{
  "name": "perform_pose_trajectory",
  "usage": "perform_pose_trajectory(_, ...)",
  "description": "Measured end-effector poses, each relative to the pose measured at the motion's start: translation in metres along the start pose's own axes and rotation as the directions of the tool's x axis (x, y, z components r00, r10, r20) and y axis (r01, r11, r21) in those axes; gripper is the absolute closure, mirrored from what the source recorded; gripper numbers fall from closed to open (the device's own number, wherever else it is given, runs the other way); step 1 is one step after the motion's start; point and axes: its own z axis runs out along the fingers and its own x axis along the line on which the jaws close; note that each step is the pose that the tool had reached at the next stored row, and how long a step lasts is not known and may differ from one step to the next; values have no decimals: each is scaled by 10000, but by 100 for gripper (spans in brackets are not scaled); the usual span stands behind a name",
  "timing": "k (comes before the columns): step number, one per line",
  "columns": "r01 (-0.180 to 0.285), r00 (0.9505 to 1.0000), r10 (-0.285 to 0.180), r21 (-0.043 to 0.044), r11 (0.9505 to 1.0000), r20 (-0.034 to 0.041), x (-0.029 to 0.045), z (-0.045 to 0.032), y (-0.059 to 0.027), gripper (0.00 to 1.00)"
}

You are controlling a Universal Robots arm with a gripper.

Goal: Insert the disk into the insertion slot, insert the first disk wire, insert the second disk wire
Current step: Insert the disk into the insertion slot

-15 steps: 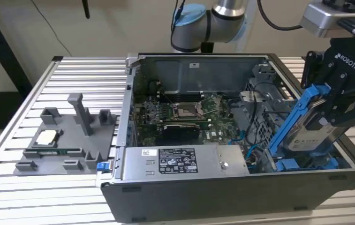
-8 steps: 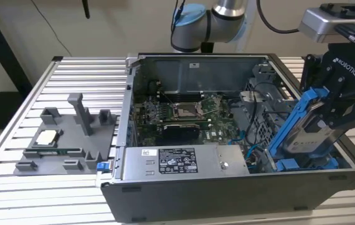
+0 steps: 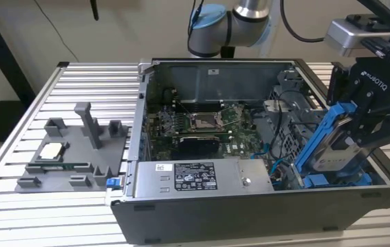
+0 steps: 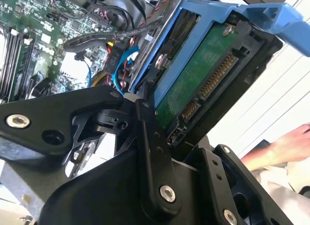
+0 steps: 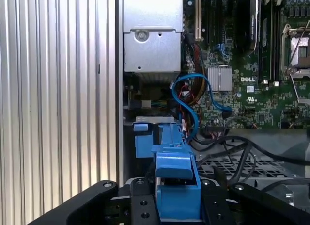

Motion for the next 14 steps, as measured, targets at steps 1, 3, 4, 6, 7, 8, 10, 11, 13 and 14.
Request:
perform_pose_trajectory(1, -1, 10000, 1, 0, 10000, 0, 0, 10, 0, 67)
perform_pose_trajectory(3, -1, 10000, 1, 0, 10000, 0, 0, 27, -2, 67)
perform_pose_trajectory(4, -1, 10000, 1, 0, 10000, 0, 0, 35, -2, 67)
perform_pose_trajectory(6, 0, 10000, 0, 0, 10000, -1, -1, 44, -4, 67)
perform_pose_trajectory(7, 0, 10000, 0, 0, 10000, -2, 0, 44, -5, 67)
perform_pose_trajectory(8, 0, 10000, 0, 0, 10000, -2, 0, 45, -6, 67)
perform_pose_trajectory(10, 0, 10000, 0, 0, 10000, 0, 0, 46, -7, 67)
perform_pose_trajectory(11, 0, 10000, 0, 0, 10000, 0, -1, 46, -8, 67)
perform_pose_trajectory(13, 0, 10000, 0, 0, 10000, 1, -1, 47, -9, 67)
perform_pose_trajectory(14, 0, 10000, 0, 0, 10000, 1, -1, 47, -9, 67)
